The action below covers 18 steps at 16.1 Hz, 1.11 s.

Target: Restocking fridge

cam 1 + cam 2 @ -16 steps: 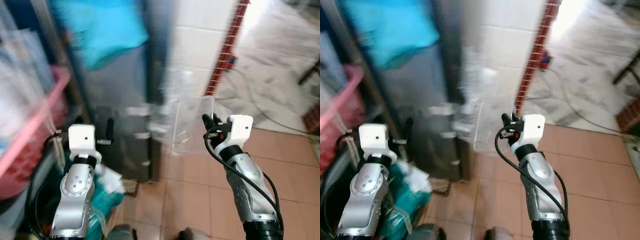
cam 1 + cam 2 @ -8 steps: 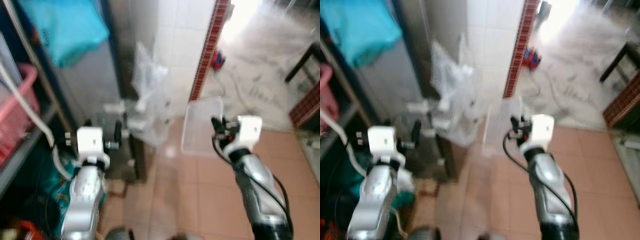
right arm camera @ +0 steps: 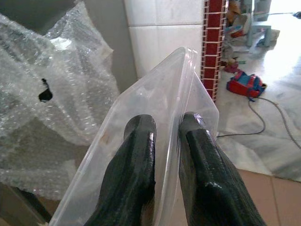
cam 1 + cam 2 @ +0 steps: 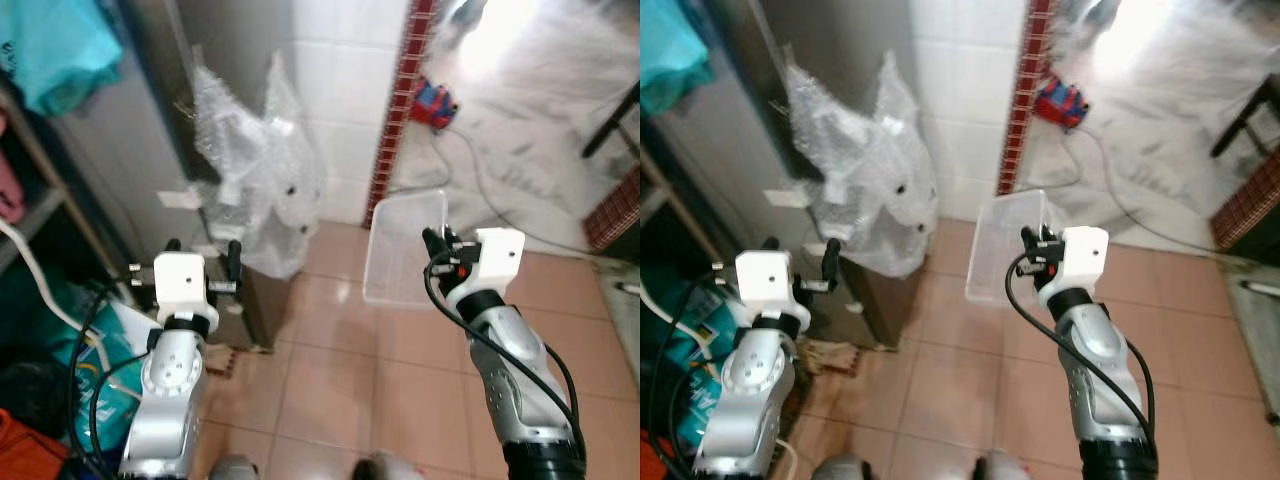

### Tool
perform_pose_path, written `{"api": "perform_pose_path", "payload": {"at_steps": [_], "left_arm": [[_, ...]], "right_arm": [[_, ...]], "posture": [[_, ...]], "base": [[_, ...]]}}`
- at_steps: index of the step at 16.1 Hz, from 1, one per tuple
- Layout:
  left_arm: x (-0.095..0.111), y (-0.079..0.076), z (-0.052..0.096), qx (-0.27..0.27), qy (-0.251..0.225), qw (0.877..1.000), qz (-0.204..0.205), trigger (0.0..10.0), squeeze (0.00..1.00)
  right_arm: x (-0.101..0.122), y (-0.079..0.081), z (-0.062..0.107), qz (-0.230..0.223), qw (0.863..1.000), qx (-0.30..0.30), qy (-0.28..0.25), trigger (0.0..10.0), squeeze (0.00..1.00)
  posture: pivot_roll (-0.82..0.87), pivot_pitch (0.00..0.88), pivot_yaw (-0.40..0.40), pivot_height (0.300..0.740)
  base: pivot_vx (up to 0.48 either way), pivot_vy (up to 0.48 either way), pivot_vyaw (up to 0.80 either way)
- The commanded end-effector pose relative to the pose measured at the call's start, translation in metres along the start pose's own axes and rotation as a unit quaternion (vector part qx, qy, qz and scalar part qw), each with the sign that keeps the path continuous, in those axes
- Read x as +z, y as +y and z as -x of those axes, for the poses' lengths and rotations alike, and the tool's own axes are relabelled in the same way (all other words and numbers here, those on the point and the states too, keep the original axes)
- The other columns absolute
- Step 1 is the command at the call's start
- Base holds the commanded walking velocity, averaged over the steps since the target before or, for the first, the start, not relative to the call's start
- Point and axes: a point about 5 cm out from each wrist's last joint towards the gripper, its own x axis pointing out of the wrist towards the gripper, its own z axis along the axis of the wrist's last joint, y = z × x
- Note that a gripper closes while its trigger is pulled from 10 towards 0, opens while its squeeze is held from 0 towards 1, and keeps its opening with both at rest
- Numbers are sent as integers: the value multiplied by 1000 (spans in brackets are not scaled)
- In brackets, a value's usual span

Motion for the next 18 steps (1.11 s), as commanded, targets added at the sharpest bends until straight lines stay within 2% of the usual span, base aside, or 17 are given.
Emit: {"api": "perform_pose_path", "payload": {"at_steps": [1, 6, 8, 11, 18], "left_arm": [[1, 7, 0, 13, -1, 1000, -13, 10000, 0], [14, 15, 3, 22, -25, 999, -17, 10000, 0], [12, 12, 5, 15, -28, 999, -28, 10000, 0], [14, 6, 3, 11, -30, 999, -16, 10000, 0], [15, 2, 1, 3, -36, 999, -12, 10000, 0]], "right_arm": [[4, 5, -4, -2, 1000, 9, -9, 10000, 0], [11, 5, -9, 1, 1000, 7, -22, 10000, 0], [10, 9, -10, 6, 1000, 20, -23, 10000, 0], [15, 10, -15, 7, 999, 23, -28, 10000, 0], [13, 8, -15, 9, 999, 24, -24, 10000, 0]], "posture": [[53, 52, -15, 740], [73, 97, -7, 740], [72, 93, -11, 740], [67, 81, -16, 740], [63, 70, -22, 740]], "base": [[0, 0, 0], [0, 0, 0], [0, 0, 0], [0, 0, 617], [294, 0, 0]]}}
